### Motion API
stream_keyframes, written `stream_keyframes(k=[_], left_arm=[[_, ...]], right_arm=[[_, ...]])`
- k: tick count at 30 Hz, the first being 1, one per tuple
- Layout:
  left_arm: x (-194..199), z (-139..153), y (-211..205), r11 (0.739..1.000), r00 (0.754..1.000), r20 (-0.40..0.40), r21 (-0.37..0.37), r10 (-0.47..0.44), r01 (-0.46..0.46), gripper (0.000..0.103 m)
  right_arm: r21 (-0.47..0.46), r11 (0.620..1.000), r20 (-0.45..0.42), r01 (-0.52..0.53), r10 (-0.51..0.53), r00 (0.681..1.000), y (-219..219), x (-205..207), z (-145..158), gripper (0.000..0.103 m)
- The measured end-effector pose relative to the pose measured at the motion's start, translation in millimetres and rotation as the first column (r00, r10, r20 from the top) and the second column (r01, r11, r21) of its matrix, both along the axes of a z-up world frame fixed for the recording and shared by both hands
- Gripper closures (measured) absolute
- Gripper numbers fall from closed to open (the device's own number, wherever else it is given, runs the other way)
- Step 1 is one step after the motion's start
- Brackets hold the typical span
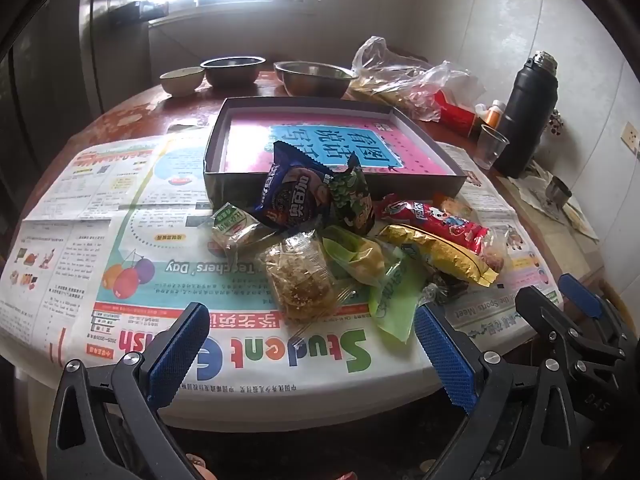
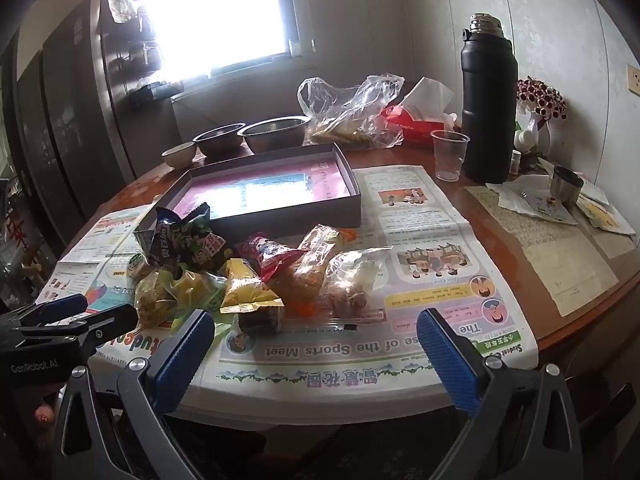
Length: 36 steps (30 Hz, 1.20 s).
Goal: Organize snacks
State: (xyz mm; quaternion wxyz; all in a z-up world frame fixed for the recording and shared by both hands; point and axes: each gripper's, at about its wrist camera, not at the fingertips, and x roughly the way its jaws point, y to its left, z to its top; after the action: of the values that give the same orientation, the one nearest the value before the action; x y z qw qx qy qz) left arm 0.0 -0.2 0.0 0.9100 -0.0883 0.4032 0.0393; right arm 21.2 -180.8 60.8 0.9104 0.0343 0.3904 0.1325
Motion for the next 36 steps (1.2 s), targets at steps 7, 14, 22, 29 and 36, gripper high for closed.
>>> stream_keyframes(k=[7, 14, 22, 29, 36], left_arm=[[-0.3, -0.4, -0.8, 1.000, 1.000, 0.000, -0.001, 0.002, -0.002, 0.001], [-0.2, -0.2, -0.8, 1.000, 1.000, 0.000, -0.001, 0.001, -0.001, 0.001], [-0.6, 0.0, -0.5, 1.000, 1.000, 0.000, -0.001, 0.001, -0.001, 0.001], [-0.8, -0.1, -0.4, 1.000, 1.000, 0.000, -0.001, 0.001, -0.001, 0.001], [0.0, -2.3, -3.8, 1.000, 1.000, -0.001, 0.000, 0.000, 0.000, 0.001]], right_arm=[[0.002, 1.000, -0.001, 0.001, -0.001, 1.000, -0.2, 0.1, -1.1, 0.001], [0.002, 1.000, -0.001, 0.001, -0.001, 1.000, -0.4, 0.0, -0.8, 0.001], [0.004, 1.000, -0.004, 0.003, -0.003, 1.000, -1.1, 0.0, -2.0, 0.001], [0.006, 1.000, -0.009, 0.006, -0.006, 1.000, -2.4, 1.1, -4.2, 0.001], [0.007, 1.000, -0.015, 0.008, -0.008, 1.000, -3.4, 1.7, -5.8, 0.001]])
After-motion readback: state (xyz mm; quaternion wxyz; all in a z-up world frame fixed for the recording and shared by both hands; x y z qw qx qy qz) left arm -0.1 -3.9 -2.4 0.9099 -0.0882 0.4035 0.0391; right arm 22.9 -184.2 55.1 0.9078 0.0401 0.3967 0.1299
